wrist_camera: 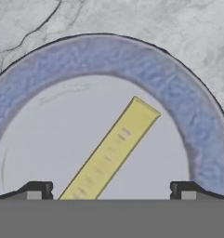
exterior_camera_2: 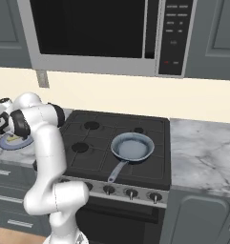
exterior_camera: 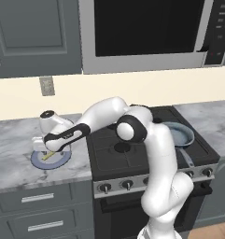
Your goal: Pick up the butter stick and place it in the pan. Then turn on the burner for the pan.
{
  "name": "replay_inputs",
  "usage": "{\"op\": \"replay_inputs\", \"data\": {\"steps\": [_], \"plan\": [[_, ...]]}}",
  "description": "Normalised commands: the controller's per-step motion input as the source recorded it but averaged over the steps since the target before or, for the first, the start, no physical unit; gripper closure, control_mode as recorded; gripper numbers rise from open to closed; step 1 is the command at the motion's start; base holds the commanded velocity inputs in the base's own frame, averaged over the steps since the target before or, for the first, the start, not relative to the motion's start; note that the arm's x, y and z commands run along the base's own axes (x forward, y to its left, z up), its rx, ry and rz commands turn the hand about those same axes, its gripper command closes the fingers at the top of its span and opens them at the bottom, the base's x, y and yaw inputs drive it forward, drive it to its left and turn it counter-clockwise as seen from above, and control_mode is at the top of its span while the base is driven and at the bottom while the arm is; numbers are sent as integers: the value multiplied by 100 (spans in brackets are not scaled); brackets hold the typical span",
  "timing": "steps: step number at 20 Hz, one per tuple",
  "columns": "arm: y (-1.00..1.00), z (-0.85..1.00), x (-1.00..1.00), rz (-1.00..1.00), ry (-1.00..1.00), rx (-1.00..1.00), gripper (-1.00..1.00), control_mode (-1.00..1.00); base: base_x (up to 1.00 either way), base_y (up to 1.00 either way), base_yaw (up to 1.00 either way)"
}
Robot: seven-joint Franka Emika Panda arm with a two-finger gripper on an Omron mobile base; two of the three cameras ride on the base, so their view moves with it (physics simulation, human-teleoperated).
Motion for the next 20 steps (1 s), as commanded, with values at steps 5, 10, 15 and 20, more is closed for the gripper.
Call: {"op": "replay_inputs", "data": {"steps": [5, 10, 15, 20], "plan": [[1, -2, 4, 0, 0, 0, -100, -100, 0, 0, 0], [2, -5, 11, 0, 0, 0, -100, -100, 0, 0, 0], [7, -3, 20, 0, 0, 0, -100, -100, 0, 0, 0], [8, -3, 23, 0, 0, 0, -100, -100, 0, 0, 0]]}}
